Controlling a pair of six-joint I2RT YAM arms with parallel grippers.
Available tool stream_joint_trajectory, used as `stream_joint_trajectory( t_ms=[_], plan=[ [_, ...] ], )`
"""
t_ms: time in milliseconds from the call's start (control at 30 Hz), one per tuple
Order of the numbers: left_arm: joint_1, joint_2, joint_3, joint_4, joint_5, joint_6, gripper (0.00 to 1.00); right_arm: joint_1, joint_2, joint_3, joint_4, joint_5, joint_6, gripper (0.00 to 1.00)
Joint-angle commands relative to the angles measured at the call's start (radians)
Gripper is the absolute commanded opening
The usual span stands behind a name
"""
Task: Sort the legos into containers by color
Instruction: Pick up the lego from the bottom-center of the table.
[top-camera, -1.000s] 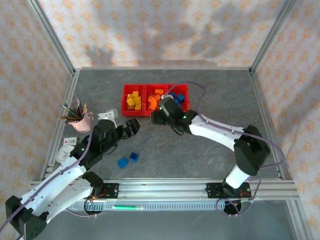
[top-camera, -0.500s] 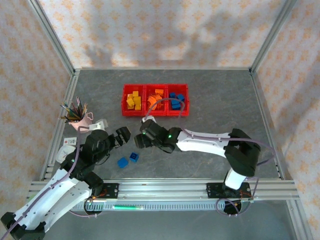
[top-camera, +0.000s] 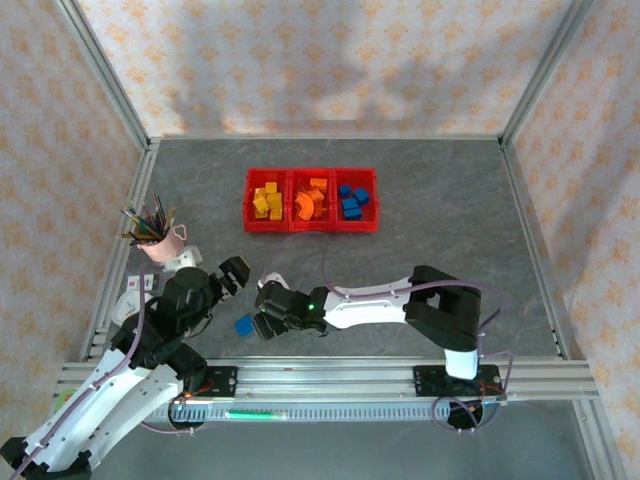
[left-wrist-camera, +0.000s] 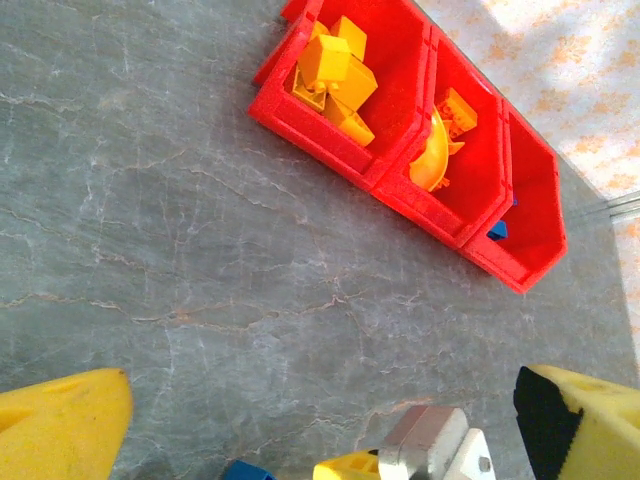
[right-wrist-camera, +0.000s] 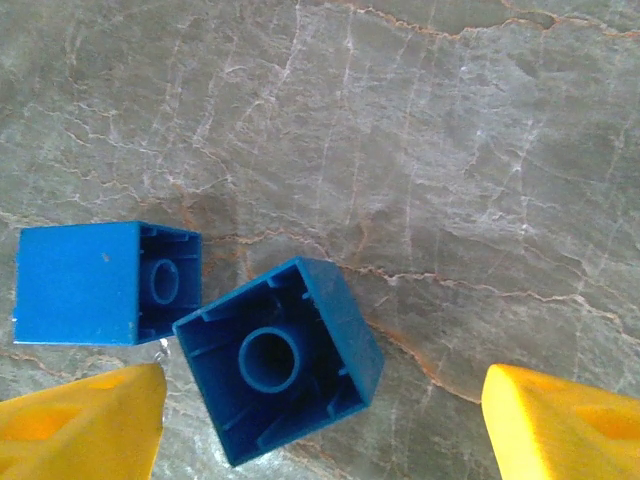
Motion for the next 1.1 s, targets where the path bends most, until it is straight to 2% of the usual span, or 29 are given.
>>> stream_joint_trajectory(
  t_ms=[0, 333, 633, 800, 1067],
  plan=[
    [0.007, -0.008, 0.011, -0.028, -0.021, -0.007, 0.99, -0.001, 0.015, 0.025, 0.010, 0.036, -0.018, 0.78],
    [0.007, -0.003, 0.017, -0.018, -0.023, -0.006, 0.99, -0.010, 0.084, 0.095, -0.013, 0.124, -0.068, 0.63],
    [0.008, -0.005, 0.018, -0.018, -0.023, -0.007, 0.99, -0.024, 0.123, 0.137, -0.024, 0.121, -0.098, 0.42],
    [0.007, -0.004, 0.019, -0.009, -0.020, -0.004, 0.99, -0.024, 0.104, 0.133, -0.028, 0.111, -0.081, 0.28],
    [0.008, 0.009, 0.029, 0.011, -0.003, 0.009, 0.99, -0.049, 0.013, 0.094, -0.042, 0.111, -0.031, 0.17]
  ],
)
